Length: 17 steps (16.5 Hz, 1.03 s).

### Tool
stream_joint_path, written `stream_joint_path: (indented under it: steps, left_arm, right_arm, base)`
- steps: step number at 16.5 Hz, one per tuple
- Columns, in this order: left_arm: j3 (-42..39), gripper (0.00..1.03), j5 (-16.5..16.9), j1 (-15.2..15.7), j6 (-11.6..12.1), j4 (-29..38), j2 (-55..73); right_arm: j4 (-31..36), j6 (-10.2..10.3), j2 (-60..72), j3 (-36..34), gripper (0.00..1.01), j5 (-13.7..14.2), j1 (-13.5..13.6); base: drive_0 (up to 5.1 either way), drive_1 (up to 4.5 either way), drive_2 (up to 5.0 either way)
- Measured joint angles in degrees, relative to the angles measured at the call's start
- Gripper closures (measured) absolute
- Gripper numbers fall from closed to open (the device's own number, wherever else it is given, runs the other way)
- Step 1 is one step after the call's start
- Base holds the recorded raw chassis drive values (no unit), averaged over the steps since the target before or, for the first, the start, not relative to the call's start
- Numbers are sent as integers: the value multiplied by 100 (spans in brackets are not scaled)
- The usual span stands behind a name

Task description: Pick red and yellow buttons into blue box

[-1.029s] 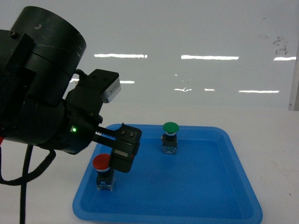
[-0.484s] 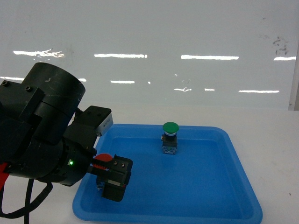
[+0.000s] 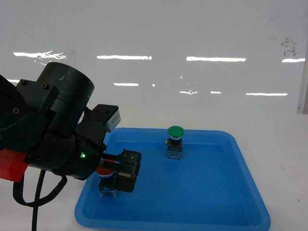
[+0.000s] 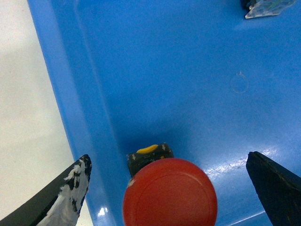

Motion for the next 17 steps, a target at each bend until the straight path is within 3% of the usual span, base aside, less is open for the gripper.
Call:
stream_joint_path:
  steps: [2,7,14,17]
  left_arm:
    - [-101,37,-105,-72,-26,122,96]
    - [-249,76,-111,-70,-37,313,221]
    - [-389,79,-24,-24,-92,586,120]
    - [-597,79,136,238,-81,601,-433]
  right_arm:
    - [0,0,0,0,75,0,0]
    - [0,0,0,0,75,0,0]
    - [0,-2,0,0,75,0,0]
    - [0,0,0,0,75,0,0]
  base:
    - [0,0,0]
    - [0,0,0]
    - [0,0,0]
    - [0,0,0]
